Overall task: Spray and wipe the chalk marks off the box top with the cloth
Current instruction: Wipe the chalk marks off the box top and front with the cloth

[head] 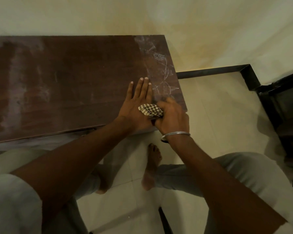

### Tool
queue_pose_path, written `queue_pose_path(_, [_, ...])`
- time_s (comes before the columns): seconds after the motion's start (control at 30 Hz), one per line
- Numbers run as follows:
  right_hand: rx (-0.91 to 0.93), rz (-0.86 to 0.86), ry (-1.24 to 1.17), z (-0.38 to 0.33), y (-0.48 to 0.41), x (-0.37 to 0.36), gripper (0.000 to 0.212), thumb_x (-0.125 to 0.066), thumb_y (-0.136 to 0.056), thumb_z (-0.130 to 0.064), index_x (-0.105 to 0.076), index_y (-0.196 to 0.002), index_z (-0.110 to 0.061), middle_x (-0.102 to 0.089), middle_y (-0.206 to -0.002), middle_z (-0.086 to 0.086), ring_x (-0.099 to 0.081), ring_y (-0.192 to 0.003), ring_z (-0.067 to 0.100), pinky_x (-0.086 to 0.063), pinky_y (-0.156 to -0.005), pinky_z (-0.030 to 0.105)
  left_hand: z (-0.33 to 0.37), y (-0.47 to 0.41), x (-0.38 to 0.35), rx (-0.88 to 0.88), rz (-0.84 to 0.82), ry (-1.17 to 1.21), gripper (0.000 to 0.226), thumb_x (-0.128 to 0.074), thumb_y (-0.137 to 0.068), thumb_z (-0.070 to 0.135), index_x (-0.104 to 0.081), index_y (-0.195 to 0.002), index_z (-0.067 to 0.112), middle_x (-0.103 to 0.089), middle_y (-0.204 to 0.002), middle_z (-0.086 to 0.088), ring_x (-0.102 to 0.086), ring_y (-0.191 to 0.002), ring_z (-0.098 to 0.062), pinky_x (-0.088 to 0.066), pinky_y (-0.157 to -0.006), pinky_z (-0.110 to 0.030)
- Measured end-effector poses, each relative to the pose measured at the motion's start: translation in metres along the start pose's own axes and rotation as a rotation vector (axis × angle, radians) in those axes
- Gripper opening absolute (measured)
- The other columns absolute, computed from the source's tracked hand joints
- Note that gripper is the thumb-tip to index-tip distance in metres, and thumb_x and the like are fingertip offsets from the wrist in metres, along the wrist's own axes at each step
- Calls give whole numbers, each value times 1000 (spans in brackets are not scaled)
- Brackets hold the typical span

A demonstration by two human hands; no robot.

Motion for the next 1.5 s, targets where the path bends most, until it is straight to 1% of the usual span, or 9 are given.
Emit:
queue_pose_path(0.2, [16, 13, 9, 2, -30, 2, 27, -74, -76, -22, -69, -102, -25, -60, -111, 3, -59, -97, 22, -45, -74, 28, -4, -3, -2, 110, -5, 22, 130, 6, -62, 88, 9, -155, -2, 16, -163, -23, 18, -151, -35, 8, -118, -62])
queue_pose_path(0.4, [23, 18, 63, -3, -76, 7, 29, -68, -78, -20, -69, -106, -28, -60, -112, 1, -58, -102, 25, -40, -74, 26, -12, -8, 3, 177, -12, 34, 144, -22, -54, 96, 6, -155, -3, 14, -162, -25, 16, -151, -36, 5, -116, -66])
queue_pose_path(0.53, [89, -53, 17, 16, -48, 12, 31, -74, -71, -17, -70, -99, -28, -61, -107, 1, -58, -99, 27, -53, -79, 39, -17, -11, 4, 169, -35, 52, 145, -36, -60, 98, 12, -153, -3, 21, -161, -24, 21, -150, -35, 7, -116, -65])
queue_pose_path(0.67, [78, -23, 16, 11, -70, 8, 28, -73, -72, -19, -70, -98, -28, -62, -104, 0, -59, -96, 27, -54, -80, 41, -21, -14, 2, 146, -64, 50, 150, -48, -57, 97, 15, -154, 1, 24, -160, -23, 24, -149, -35, 10, -116, -65])
queue_pose_path(0.8, [18, 10, 30, -8, -108, 3, 26, -71, -78, -22, -70, -102, -28, -63, -110, 0, -59, -101, 24, -47, -82, 31, -26, -21, 7, 94, -105, 48, 153, -45, -49, 101, 16, -156, 10, 27, -160, -22, 28, -147, -36, 14, -114, -67])
queue_pose_path(0.93, [44, -11, 36, 0, -90, 5, 28, -70, -75, -17, -70, -100, -31, -61, -108, -1, -58, -98, 24, -48, -79, 33, -43, -28, 13, 124, -112, 82, 161, -30, -37, 107, 16, -155, 7, 27, -161, -15, 30, -148, -29, 13, -114, -66])
queue_pose_path(1.03, [76, 6, 30, 1, -87, 5, 28, -69, -73, -17, -70, -97, -31, -61, -104, -1, -59, -95, 25, -49, -76, 33, -54, -35, 15, 122, -129, 81, 163, -31, -36, 107, 17, -155, 7, 29, -161, -11, 32, -147, -26, 13, -115, -66])
queue_pose_path(1.3, [66, 50, 18, -10, -134, 4, 28, -70, -75, -16, -71, -102, -27, -63, -110, 2, -59, -100, 25, -47, -82, 32, -77, -54, 28, 189, -137, 108, 163, -41, -38, 105, 17, -155, 8, 28, -162, -10, 31, -147, -27, 17, -115, -63])
queue_pose_path(1.5, [89, 74, 24, -9, -138, 1, 31, -70, -75, -19, -70, -105, -27, -61, -110, 3, -57, -100, 24, -41, -75, 27, -89, -59, 30, 179, -132, 109, 161, -39, -38, 104, 16, -155, 8, 27, -162, -10, 30, -148, -26, 17, -115, -63])
Point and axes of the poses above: each hand's wrist, its own y-axis away from the middle knuckle, its own x-axis out of the back of the hand, z = x × y, the point moved 1 cm from there along -y, towards the middle knuckle
